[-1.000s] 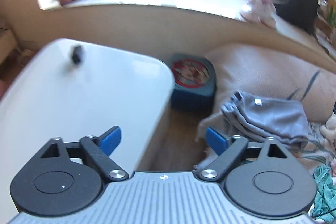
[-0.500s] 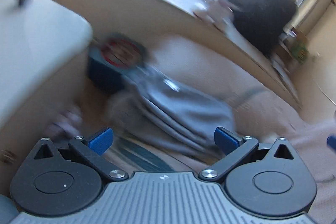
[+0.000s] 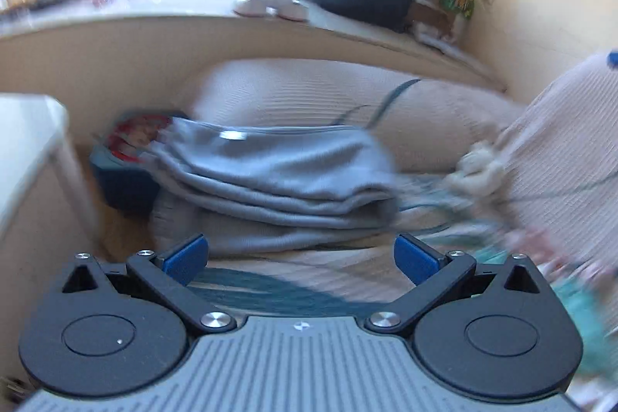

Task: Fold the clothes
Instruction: 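Fold the sweatshirt over with both grippers and release onto the bed, then withdraw both open grippers from the folded light blue sweatshirt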

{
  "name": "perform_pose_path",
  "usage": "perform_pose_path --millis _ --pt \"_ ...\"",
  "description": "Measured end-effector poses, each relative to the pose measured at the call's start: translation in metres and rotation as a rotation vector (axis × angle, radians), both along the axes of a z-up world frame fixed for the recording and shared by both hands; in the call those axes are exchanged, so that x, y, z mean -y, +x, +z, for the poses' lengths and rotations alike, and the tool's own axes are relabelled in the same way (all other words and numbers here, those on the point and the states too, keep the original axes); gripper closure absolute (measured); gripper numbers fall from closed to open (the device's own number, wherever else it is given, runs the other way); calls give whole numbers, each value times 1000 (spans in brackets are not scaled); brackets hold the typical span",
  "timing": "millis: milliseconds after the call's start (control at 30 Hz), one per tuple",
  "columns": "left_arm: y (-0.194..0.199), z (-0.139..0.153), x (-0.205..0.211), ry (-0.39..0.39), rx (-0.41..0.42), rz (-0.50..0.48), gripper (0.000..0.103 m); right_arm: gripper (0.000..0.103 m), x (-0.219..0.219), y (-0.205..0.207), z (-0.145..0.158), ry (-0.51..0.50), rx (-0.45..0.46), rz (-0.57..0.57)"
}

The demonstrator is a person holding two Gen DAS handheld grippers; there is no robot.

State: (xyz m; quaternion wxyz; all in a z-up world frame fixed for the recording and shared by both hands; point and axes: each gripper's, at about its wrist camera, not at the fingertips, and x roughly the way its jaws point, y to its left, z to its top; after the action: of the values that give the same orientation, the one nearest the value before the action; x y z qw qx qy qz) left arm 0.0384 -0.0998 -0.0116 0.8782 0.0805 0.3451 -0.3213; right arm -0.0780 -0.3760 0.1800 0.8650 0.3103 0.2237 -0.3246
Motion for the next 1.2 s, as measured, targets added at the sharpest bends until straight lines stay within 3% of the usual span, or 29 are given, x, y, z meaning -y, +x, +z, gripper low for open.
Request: perform_pose_path --millis 133,200,333,367,467,533,600,667,800,867,967,1033,1133,1200 --pt "11 15 -40 189 81 113 0 0 10 -6 -15 -183 -94 -82" --pt "12 43 -55 253 91 174 0 0 6 -3 -33 -183 -136 -27" --pt "2 101 -67 369 50 231 0 0 -10 4 -76 34 -75 193" --pt "-4 113 -66 362 37 217 0 0 -14 5 -87 103 -63 218" --pt "-19 124 -55 314 25 296 0 0 -26 4 -116 244 -102 242" --pt "-32 107 -31 311 49 337 0 0 -31 -3 -132 260 -166 231" --pt "-44 75 7 338 41 313 0 0 -31 -15 -143 221 -219 173" --pt "-55 37 47 381 21 271 0 0 -26 -26 -148 140 -285 76" --pt "-82 -29 112 528 160 284 0 0 -18 -37 -153 -53 -345 -21" --pt "-86 -49 133 567 160 277 0 0 -11 -37 -155 -166 -391 -56" --pt "-84 -69 152 604 227 306 0 0 0 -40 -159 -282 -480 -55" --pt "-71 -81 155 629 171 289 0 0 5 -48 -162 -282 -486 -45" --pt "-58 -88 148 643 80 276 0 0 13 -58 -174 -194 -476 -50" --pt "-57 -84 141 665 120 247 0 0 13 -54 -182 -194 -507 -51"
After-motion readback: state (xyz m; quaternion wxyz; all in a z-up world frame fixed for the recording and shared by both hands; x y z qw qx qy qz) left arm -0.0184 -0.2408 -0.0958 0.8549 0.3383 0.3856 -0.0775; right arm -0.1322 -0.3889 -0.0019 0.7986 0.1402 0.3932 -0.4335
